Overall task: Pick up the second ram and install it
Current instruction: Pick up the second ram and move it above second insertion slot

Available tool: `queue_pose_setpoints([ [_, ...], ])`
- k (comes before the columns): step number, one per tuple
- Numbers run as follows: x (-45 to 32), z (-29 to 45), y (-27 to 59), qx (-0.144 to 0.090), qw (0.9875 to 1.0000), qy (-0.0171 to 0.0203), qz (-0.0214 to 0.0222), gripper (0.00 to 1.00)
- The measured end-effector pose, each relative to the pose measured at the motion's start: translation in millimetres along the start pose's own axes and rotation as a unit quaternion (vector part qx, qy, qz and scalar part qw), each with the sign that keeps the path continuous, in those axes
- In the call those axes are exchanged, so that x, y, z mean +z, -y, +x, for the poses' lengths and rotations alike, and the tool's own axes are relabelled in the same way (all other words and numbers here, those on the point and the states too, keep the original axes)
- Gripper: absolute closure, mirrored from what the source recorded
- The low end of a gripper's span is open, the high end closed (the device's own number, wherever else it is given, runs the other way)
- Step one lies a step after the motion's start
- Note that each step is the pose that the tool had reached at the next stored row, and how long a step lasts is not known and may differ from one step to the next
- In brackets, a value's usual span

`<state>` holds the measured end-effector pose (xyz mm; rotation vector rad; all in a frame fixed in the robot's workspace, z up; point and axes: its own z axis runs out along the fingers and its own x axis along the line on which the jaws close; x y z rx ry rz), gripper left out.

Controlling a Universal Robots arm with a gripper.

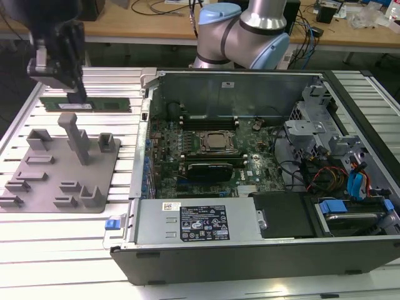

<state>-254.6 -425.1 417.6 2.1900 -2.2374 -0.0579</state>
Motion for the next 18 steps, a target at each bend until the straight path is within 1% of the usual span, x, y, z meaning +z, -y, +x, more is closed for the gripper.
queue_pose_setpoints([
  [1, -0.2, -0.1, 7.3, 0.0, 1.0, 0.0, 0.0001, 0.91],
  [3, -0.5, -0.4, 17.4, 0.0, 1.0, 0.0, 0.0, 0.91],
  [4, -0.8, -0.5, 25.5, 0.0, 1.0, 0.0, 0.0, 0.91],
  [6, -1.5, -1.0, 48.0, 0.0, 1.0, 0.0, 0.0, 0.91],
  [7, -1.8, -1.3, 61.2, 0.0, 1.0, 0.0001, 0.0, 0.91],
  [9, -2.1, -1.5, 70.4, 0.0, 1.0, 0.0001, 0.0, 0.91],
  [10, -2.4, -1.7, 77.6, 0.0, 1.0, 0.0, -0.0001, 0.91],
  [11, -2.7, -2.0, 90.7, 0.0, 1.0, 0.0, -0.0002, 0.91],
  [14, -3.4, -2.6, 120.3, 0.0, 1.0, 0.0, -0.0005, 0.91],
  [17, -3.8, -2.9, 137.1, 0.0, 1.0, 0.0, -0.0006, 0.91],
  [18, -3.9, -3.1, 141.4, 0.0, 1.0, 0.0, -0.0006, 0.91],
])
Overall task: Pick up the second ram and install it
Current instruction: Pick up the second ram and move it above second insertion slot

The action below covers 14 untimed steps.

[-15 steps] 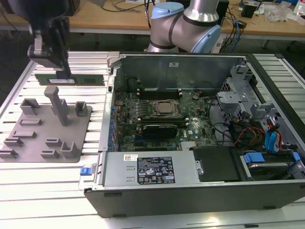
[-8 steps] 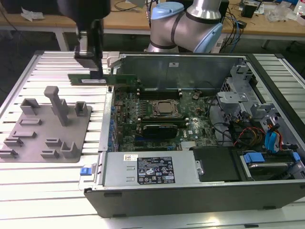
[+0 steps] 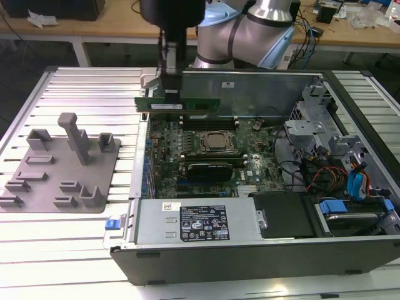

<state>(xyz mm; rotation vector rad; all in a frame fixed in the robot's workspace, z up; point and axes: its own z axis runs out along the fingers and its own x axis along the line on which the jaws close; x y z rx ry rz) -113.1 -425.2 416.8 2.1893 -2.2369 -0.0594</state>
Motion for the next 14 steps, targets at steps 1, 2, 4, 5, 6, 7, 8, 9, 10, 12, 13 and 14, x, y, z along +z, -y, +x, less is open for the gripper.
queue_pose_setpoints([
  [1, -0.2, -0.2, 8.8, 0.0, 1.0, 0.0, 0.0, 0.91],
  [2, -0.3, -0.4, 18.7, 0.0, 1.0, 0.0, -0.0001, 0.91],
  [4, 0.6, -1.0, 46.1, 0.0, 1.0, 0.0, -0.0005, 0.91],
  [5, 1.3, -1.2, 52.3, 0.0, 1.0, 0.0, -0.0006, 0.91],
  [6, 1.9, -1.7, 56.7, 0.0, 1.0, -0.0001, -0.0008, 0.91],
  [7, 3.1, -3.4, 61.9, 0.0, 1.0, 0.0001, -0.0008, 0.91],
  [8, 3.9, -5.0, 62.6, 0.0, 1.0, 0.0, -0.0008, 0.91],
  [9, 5.0, -7.1, 63.2, 0.0, 1.0, 0.0001, -0.0008, 0.91],
  [10, 6.9, -11.2, 63.7, 0.0, 1.0, 0.0, -0.0009, 0.91],
  [12, 11.0, -22.0, 63.7, 0.0, 1.0, 0.0001, -0.0008, 0.91],
  [13, 13.4, -25.9, 63.7, 0.0, 1.0, 0.0004, -0.0008, 0.91],
  [14, 16.4, -28.7, 63.7, 0.0, 1.0, 0.0005, -0.0008, 0.91],
])
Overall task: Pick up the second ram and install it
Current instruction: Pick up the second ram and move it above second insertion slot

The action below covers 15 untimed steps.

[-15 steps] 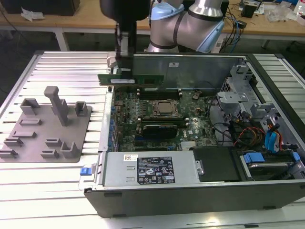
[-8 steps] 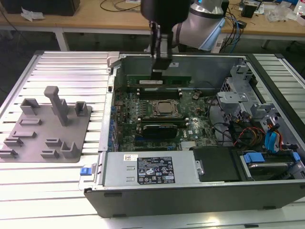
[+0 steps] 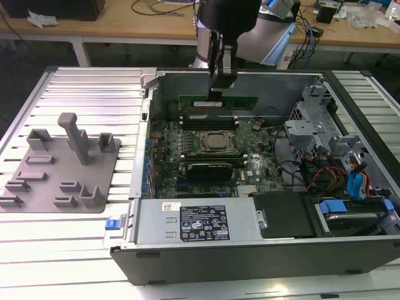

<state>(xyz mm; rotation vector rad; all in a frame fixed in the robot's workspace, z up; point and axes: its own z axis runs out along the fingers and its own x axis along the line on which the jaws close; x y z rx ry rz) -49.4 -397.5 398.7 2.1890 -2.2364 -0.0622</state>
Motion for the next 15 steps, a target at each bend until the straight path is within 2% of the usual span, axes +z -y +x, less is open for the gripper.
queue_pose_setpoints([
  [5, 20.1, -12.3, 0.8, 0.0, 1.0, 0.0001, 0.0, 0.91],
  [7, 25.9, -17.3, 1.0, 0.0, 1.0, 0.0001, 0.0, 0.91],
  [8, 29.1, -18.5, 1.3, 0.0, 1.0, 0.0001, 0.0, 0.91],
  [11, 45.5, -20.8, 5.5, -0.001, 1.0, 0.0001, 0.0, 0.91],
  [14, 57.0, -20.9, 6.2, -0.002, 1.0, 0.0, 0.0, 0.91],
  [15, 58.8, -20.9, 6.3, -0.003, 1.0, 0.0, 0.0, 0.91],
])
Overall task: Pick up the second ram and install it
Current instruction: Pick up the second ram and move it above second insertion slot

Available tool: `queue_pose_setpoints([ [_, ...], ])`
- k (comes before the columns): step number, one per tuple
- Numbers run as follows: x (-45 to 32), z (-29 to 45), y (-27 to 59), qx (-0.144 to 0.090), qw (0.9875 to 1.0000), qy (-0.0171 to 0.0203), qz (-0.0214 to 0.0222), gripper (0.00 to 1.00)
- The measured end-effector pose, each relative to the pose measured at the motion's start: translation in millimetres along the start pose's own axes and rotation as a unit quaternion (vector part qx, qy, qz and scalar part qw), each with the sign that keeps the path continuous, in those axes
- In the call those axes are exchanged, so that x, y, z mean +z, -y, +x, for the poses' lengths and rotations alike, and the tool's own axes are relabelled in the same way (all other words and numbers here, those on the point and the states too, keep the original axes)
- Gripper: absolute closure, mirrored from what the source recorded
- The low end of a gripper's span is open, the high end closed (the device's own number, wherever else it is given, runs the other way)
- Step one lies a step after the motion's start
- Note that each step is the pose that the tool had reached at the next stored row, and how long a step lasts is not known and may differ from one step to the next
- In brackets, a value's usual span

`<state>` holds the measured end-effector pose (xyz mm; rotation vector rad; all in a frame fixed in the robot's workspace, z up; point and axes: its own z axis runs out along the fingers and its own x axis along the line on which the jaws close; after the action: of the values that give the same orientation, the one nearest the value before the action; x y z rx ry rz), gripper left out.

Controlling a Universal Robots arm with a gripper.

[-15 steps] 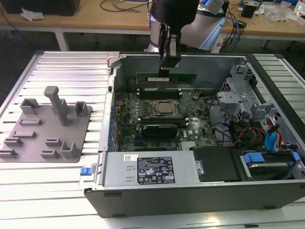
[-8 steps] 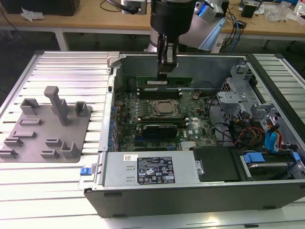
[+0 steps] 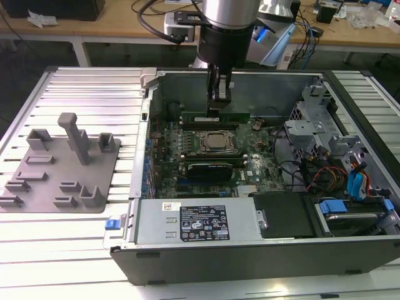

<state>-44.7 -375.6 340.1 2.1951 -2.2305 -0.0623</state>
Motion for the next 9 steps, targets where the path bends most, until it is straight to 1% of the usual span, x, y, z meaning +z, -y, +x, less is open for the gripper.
queue_pose_setpoints([
  [1, 1.8, 0.0, 0.1, 0.0, 1.0, -0.0001, 0.0, 0.91],
  [6, 20.8, 0.2, 0.7, 0.0, 1.0, 0.0, 0.0, 0.91],
  [8, 25.3, 0.2, 0.9, 0.0, 1.0, -0.0001, -0.0001, 0.91],
  [9, 29.4, 0.2, 1.0, 0.0, 1.0, 0.0, 0.0, 0.91],
])
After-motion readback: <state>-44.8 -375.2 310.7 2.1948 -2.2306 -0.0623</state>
